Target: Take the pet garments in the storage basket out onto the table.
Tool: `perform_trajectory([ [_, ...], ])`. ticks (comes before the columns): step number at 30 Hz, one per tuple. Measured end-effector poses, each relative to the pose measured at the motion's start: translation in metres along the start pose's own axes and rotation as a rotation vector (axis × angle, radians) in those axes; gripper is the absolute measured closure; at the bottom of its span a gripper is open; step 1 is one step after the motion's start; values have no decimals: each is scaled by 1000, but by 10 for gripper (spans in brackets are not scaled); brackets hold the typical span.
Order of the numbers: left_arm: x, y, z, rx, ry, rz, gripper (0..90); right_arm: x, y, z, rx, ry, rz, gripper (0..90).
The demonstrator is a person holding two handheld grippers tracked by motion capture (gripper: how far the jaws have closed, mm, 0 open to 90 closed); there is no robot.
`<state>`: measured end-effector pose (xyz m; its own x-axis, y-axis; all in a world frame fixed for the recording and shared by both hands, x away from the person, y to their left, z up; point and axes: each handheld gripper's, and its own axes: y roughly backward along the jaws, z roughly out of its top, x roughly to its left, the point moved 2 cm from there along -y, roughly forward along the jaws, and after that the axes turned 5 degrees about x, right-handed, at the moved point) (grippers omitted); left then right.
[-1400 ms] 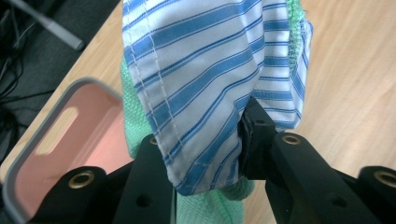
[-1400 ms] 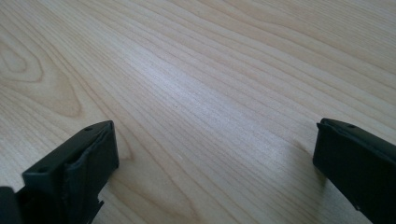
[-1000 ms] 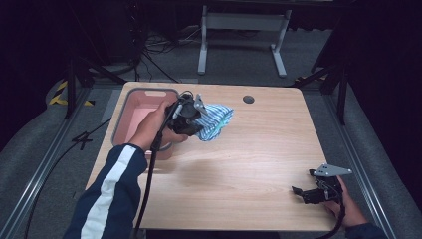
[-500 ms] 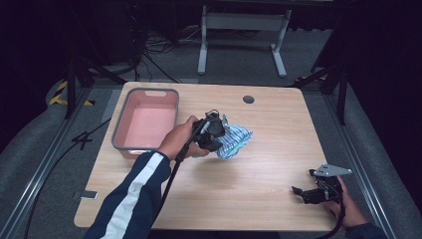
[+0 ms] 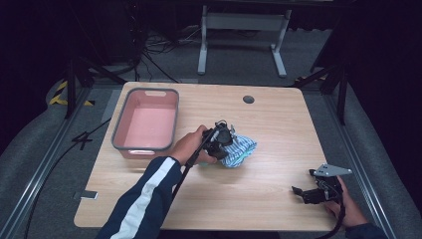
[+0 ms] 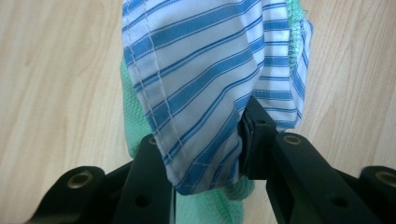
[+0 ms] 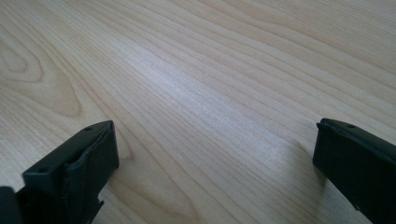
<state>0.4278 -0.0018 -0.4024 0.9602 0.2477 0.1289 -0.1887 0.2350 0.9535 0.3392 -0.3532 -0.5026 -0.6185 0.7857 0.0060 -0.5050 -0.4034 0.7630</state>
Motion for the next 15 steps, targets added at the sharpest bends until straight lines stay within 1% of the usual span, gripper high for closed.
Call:
perform_trajectory([
  [4,-4,-11,1,22,-8,-15,701,0,0,0,0,0,0,5],
  [5,-5,-14,1,18,-6,-16,701,0,0,0,0,0,0,5],
  [6,-5,-17,1,24,-5,-17,699,0,0,0,0,0,0,5],
  [7,-6,-18,1,34,-11,-21,698,0,0,0,0,0,0,5],
  [8,-6,-20,1,29,-10,-16,697,0,0,0,0,0,0,5],
  [9,-7,-22,2,32,-18,-21,695,0,0,0,0,0,0,6],
  [10,-8,-23,2,33,-19,-16,692,0,0,0,0,0,0,5],
  [11,-9,-24,1,36,-14,-23,690,0,0,0,0,0,0,6],
  [12,-9,-25,1,35,-20,-23,687,0,0,0,0,0,0,6],
  [13,-9,-26,1,40,-17,-28,683,0,0,0,0,1,0,6],
  [14,-10,-28,1,34,-10,-25,680,0,0,0,0,1,0,5],
  [15,-10,-29,0,45,-22,-19,677,0,0,0,0,0,0,6],
])
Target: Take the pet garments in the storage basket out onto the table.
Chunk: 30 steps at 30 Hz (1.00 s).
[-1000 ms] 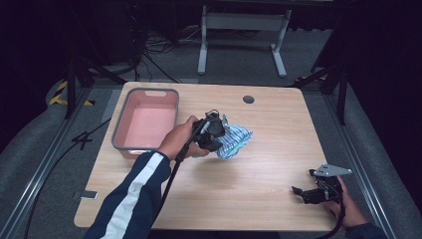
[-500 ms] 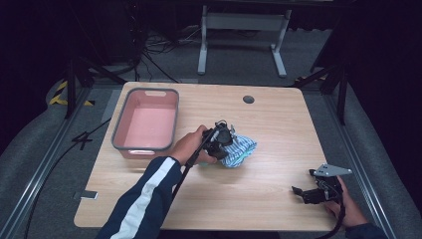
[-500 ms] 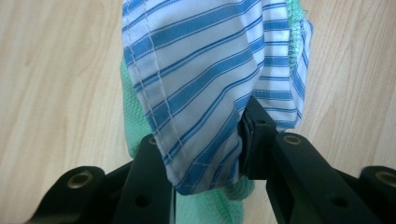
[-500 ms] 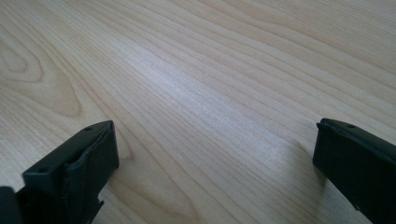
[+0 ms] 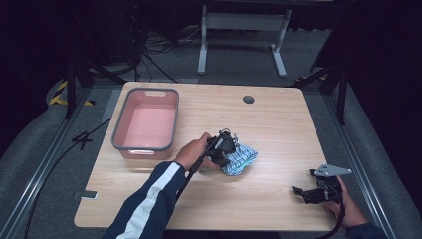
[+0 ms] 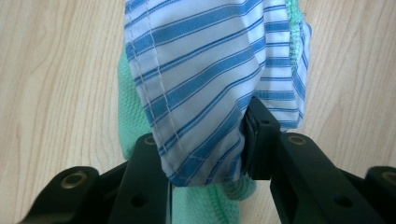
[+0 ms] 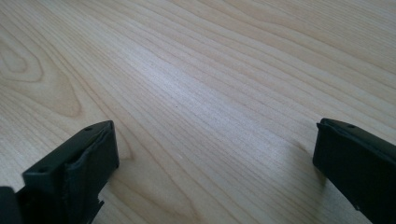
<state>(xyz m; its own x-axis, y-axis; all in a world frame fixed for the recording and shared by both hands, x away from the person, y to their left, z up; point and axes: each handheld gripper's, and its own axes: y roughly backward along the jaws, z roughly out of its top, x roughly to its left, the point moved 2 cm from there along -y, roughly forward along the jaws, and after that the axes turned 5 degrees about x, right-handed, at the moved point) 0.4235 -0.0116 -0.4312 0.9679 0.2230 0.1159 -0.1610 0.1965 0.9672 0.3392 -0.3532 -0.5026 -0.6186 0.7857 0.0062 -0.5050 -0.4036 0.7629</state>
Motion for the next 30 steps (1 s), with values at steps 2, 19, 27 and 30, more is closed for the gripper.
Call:
perform_trajectory([
  [2,-1,-3,-1,10,1,0,669,0,0,0,0,0,0,5],
  [19,-7,-22,-7,0,57,-27,420,0,0,0,0,0,0,6],
  [27,-4,-6,-14,-95,126,-30,257,0,0,0,0,0,0,6],
  [30,-5,1,-17,-122,130,-24,244,0,0,0,0,0,0,6],
])
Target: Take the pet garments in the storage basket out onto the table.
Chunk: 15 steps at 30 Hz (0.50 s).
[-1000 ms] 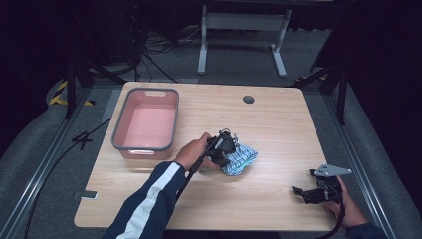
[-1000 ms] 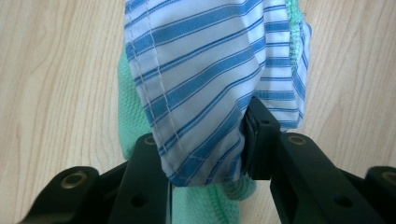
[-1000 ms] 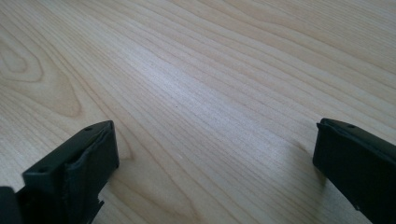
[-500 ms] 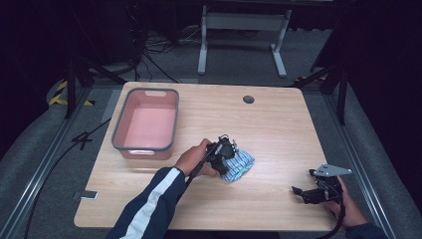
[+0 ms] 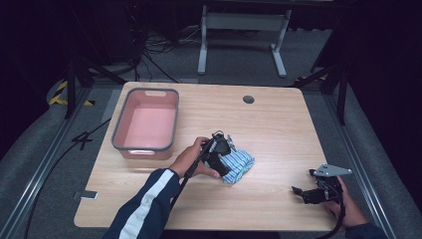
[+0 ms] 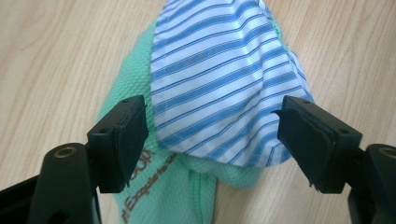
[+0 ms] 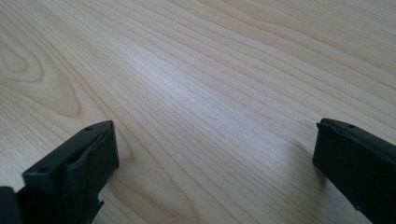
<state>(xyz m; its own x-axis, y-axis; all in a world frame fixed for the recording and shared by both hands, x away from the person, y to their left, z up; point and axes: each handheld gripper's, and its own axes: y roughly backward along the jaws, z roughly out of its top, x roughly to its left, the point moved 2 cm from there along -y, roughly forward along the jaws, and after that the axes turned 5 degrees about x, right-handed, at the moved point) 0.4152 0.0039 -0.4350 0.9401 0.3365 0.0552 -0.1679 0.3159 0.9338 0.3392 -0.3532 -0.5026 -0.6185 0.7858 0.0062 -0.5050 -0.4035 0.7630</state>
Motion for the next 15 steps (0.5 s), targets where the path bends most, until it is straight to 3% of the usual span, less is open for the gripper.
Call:
perform_trajectory([
  [7,-1,13,-10,-42,-26,6,215,0,0,0,0,0,0,6],
  [15,-1,22,-21,-53,-34,40,219,0,0,0,0,0,0,6],
])
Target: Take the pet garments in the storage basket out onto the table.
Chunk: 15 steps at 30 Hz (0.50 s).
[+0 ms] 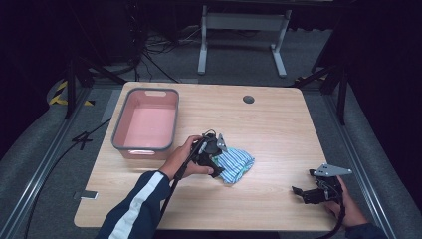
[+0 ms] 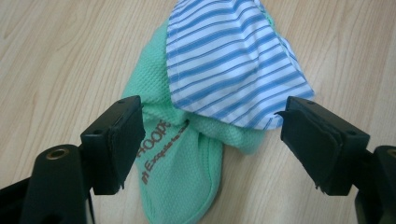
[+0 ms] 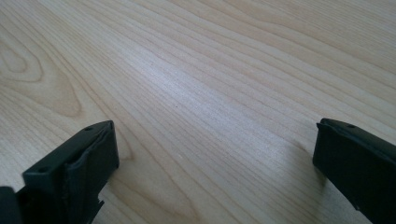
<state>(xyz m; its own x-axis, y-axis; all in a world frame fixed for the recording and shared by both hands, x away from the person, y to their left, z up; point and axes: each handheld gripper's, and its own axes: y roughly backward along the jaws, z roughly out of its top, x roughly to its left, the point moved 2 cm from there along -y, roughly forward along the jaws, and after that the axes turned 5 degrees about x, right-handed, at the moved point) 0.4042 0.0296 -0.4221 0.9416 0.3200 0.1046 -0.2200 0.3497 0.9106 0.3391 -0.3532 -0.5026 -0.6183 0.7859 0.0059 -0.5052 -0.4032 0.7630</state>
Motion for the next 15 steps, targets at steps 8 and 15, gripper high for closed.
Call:
perform_trajectory([
  [8,-4,9,-12,12,-18,12,219,0,0,0,0,1,-1,6],
  [15,-9,13,-25,29,-28,28,227,0,0,0,0,1,-1,6],
])
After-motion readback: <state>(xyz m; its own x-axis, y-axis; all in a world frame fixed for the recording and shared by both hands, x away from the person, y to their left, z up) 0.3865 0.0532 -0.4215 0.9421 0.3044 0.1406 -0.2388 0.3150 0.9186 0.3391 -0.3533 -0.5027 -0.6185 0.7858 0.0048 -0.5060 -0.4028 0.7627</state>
